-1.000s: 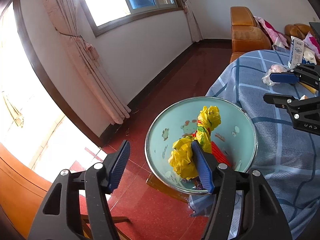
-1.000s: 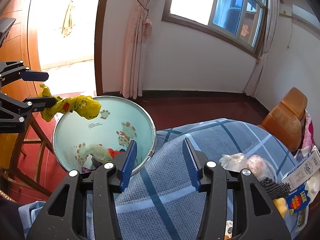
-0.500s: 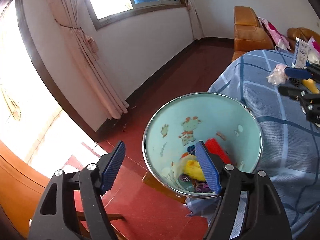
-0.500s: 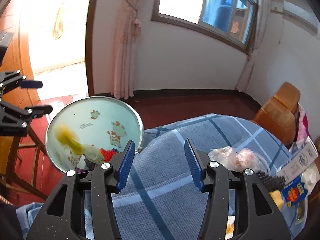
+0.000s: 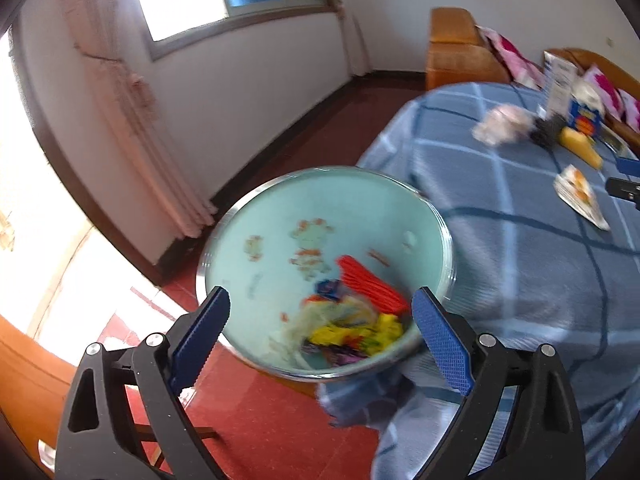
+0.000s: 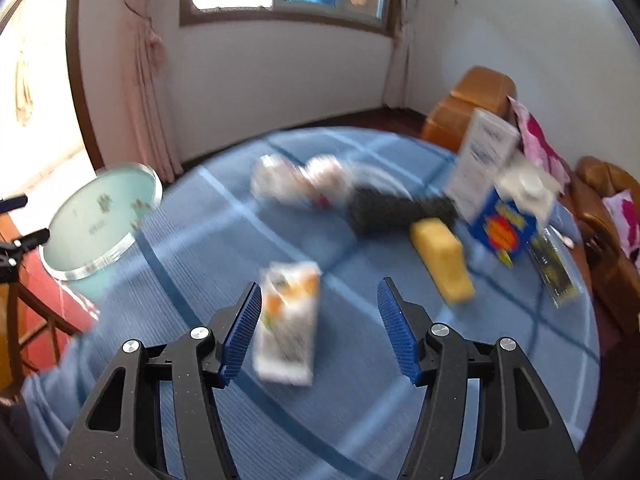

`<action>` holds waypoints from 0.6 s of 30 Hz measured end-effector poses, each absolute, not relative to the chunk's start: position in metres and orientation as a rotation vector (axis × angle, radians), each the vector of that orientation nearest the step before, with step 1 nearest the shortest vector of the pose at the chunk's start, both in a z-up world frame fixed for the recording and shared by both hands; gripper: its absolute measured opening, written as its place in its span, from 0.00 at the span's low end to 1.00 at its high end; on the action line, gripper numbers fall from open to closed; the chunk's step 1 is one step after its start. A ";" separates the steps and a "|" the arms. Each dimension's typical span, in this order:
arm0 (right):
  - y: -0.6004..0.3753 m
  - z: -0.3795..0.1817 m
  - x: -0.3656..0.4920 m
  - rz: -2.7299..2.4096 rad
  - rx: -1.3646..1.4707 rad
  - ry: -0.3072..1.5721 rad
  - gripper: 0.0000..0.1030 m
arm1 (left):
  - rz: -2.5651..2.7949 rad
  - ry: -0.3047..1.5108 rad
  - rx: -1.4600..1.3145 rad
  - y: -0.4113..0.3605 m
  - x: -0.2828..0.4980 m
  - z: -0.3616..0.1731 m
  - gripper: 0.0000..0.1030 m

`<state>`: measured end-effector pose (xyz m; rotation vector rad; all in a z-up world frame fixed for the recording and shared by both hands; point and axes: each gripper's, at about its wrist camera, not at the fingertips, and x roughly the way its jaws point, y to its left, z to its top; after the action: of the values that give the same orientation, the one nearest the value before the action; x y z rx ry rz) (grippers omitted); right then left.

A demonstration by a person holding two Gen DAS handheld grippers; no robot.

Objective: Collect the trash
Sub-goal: 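Move both tools back over the table toward the remaining trash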

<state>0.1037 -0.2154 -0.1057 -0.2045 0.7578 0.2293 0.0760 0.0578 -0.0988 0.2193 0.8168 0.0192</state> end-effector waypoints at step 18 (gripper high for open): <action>-0.263 -0.132 0.116 0.041 -0.179 0.905 0.61 | 0.018 0.845 0.205 0.059 0.078 -0.109 0.89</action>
<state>0.1157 -0.2632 -0.1321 -0.1793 0.9051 0.0411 0.0780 0.0590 -0.1091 0.2046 0.8453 0.0178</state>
